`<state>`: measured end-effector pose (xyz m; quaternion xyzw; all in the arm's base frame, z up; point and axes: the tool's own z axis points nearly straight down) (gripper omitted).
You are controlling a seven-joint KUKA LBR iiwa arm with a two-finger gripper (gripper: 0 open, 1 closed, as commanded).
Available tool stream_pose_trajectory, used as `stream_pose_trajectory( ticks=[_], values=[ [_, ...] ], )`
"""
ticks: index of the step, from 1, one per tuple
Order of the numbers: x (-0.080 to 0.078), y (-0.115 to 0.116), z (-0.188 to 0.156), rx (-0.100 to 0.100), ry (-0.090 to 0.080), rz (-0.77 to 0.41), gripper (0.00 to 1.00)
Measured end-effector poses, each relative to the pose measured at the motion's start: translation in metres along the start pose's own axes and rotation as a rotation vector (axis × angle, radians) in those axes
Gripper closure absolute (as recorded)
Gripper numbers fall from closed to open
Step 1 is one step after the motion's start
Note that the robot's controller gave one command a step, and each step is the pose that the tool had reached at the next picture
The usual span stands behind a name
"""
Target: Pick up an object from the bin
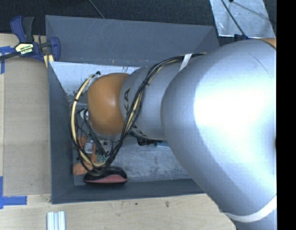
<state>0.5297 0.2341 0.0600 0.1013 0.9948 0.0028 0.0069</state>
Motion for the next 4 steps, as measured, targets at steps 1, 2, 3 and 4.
stream_pose_trajectory(
  ticks=[1, 2, 3, 4],
  values=[
    [0.001, -0.001, -0.006, 0.005, 0.008, -0.007, 1.00],
    [0.002, -0.001, -0.025, 0.008, 0.014, -0.002, 1.00],
    [-0.001, 0.000, -0.037, 0.004, 0.008, -0.001, 1.00],
    [-0.001, 0.000, -0.044, 0.004, 0.009, -0.001, 1.00]
  ],
)
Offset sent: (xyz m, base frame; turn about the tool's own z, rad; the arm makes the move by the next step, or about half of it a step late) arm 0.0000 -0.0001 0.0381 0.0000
